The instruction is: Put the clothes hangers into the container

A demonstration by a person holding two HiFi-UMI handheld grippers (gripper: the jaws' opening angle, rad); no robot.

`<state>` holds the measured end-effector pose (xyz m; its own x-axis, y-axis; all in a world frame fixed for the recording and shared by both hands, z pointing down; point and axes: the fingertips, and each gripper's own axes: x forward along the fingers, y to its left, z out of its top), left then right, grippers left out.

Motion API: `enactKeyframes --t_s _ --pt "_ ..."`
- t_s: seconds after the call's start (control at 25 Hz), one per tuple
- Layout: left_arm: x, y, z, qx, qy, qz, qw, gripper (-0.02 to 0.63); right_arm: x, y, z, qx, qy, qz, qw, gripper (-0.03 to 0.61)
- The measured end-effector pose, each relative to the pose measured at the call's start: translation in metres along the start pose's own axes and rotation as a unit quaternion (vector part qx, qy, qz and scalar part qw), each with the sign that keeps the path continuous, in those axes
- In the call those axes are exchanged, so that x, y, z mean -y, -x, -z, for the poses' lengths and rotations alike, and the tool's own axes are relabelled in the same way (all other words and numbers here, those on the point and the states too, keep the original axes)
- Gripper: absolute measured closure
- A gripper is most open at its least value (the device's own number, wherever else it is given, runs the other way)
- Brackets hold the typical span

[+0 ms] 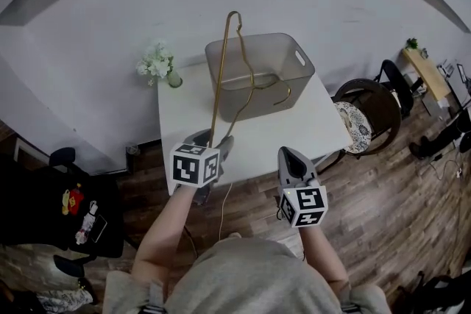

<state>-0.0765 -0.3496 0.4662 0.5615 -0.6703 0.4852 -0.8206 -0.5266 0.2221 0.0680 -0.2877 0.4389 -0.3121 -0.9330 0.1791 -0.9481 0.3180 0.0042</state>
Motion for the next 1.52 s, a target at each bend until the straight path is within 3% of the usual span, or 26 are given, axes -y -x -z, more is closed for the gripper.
enactKeyframes --t_s 0.36,0.72,1.0,1.52 --pt "-0.033 -0.021 -0.042 -0.045 -0.109 -0.008 0.9930 0.390 -0.004 -0.014 0.010 -0.022 0.000 -0.007 1.000 0.583" --pt "-0.048 -0.058 -0.068 -0.118 -0.230 -0.011 0.9659 0.390 0.001 -0.044 0.008 -0.018 0.005 -0.036 0.999 0.583" --pt "-0.060 -0.089 -0.069 -0.180 -0.254 0.010 0.9503 0.388 0.012 -0.067 0.010 -0.017 0.005 -0.049 0.999 0.583" --pt "-0.070 -0.110 -0.082 -0.217 -0.236 0.033 0.9467 0.383 0.031 -0.083 0.017 -0.026 -0.009 -0.038 0.999 0.583"
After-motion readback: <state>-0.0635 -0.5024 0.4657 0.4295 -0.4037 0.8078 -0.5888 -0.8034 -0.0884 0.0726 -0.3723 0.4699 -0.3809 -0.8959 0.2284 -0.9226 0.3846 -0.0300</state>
